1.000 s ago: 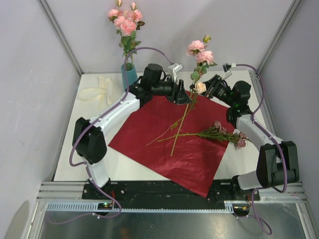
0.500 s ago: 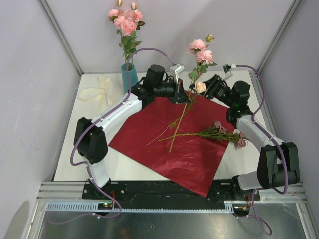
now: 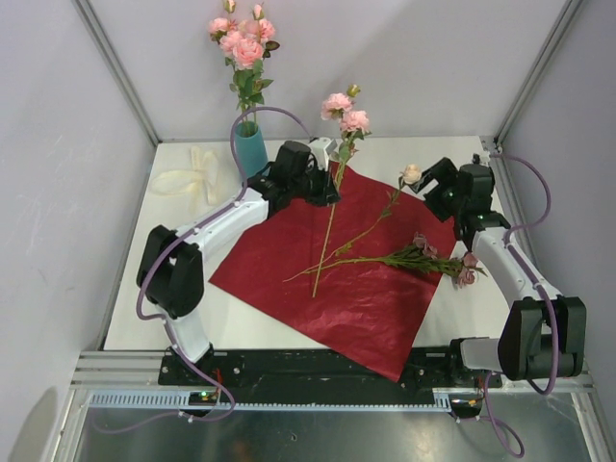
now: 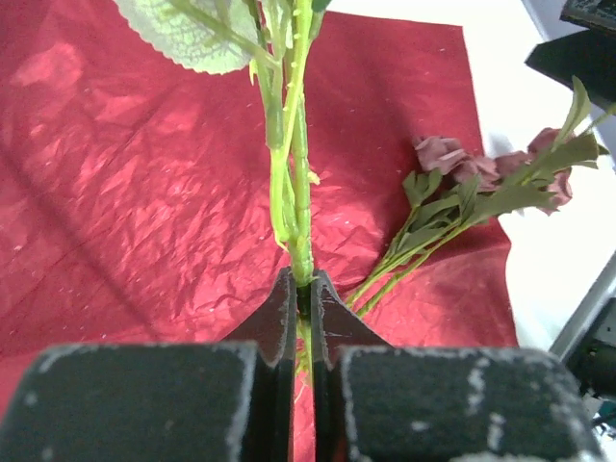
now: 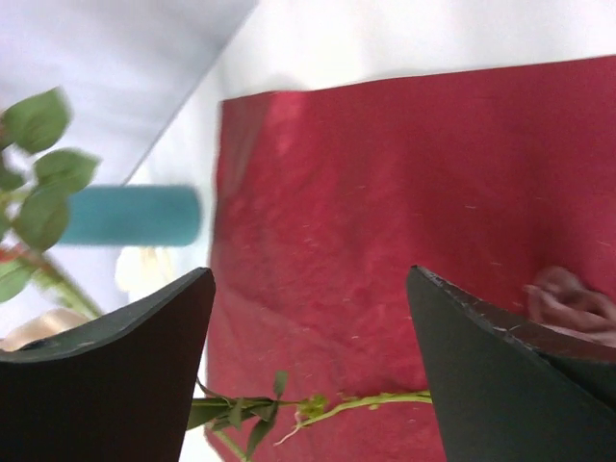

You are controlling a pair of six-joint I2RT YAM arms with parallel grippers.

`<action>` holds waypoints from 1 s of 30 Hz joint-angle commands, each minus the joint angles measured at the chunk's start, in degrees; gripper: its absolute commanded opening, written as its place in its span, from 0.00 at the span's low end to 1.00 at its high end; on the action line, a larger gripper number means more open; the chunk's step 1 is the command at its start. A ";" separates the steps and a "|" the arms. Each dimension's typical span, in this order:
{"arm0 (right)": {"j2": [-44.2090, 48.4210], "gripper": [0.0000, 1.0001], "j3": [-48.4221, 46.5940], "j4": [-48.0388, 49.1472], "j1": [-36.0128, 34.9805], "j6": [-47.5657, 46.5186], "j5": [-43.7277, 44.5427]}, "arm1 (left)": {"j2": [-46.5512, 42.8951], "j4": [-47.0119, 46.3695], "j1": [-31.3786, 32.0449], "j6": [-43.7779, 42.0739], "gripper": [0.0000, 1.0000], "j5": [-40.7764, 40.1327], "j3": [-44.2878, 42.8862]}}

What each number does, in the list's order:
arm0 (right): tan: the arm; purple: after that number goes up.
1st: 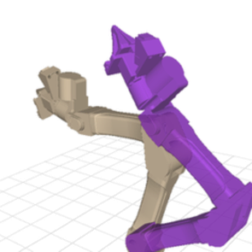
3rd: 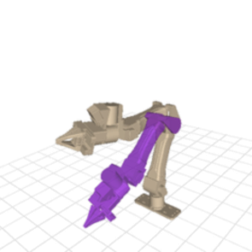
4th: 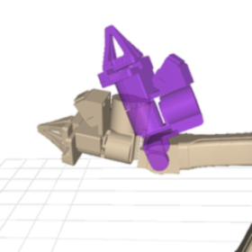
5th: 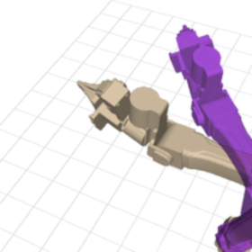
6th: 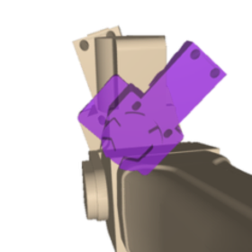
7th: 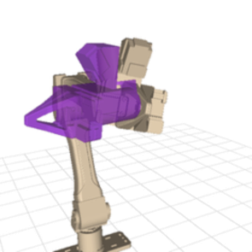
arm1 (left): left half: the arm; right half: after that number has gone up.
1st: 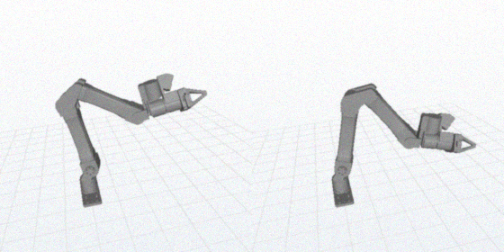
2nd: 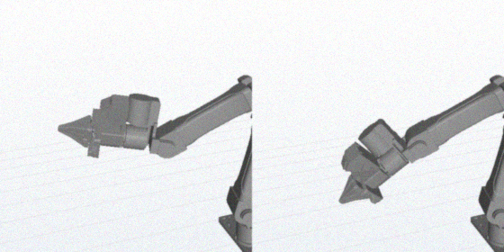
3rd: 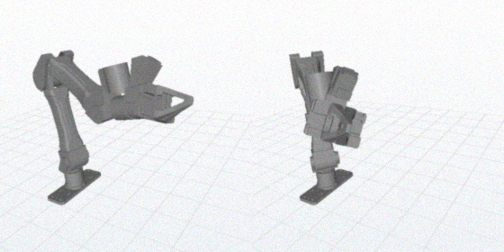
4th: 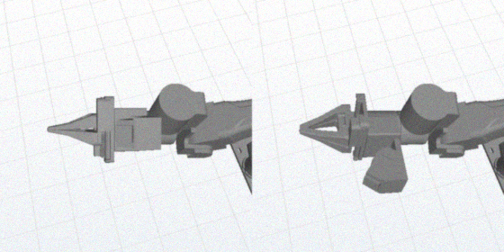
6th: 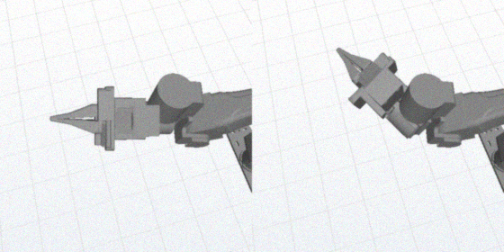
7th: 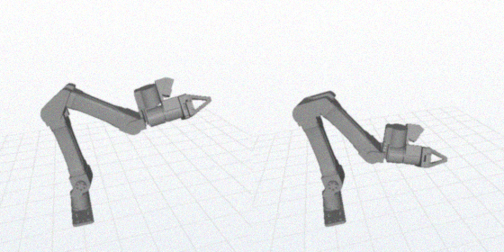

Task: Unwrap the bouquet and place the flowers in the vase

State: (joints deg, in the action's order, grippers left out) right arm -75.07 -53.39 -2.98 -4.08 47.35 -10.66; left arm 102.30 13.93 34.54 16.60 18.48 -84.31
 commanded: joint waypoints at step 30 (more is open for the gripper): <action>12.57 0.99 -3.42 -15.50 -4.41 -13.33 0.28 | -29.39 -14.18 -4.41 -14.78 0.00 -26.99 8.20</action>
State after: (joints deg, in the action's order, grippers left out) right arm -64.51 -55.05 -23.29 -7.03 37.58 -2.94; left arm 76.66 7.51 33.32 6.63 -2.59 -74.74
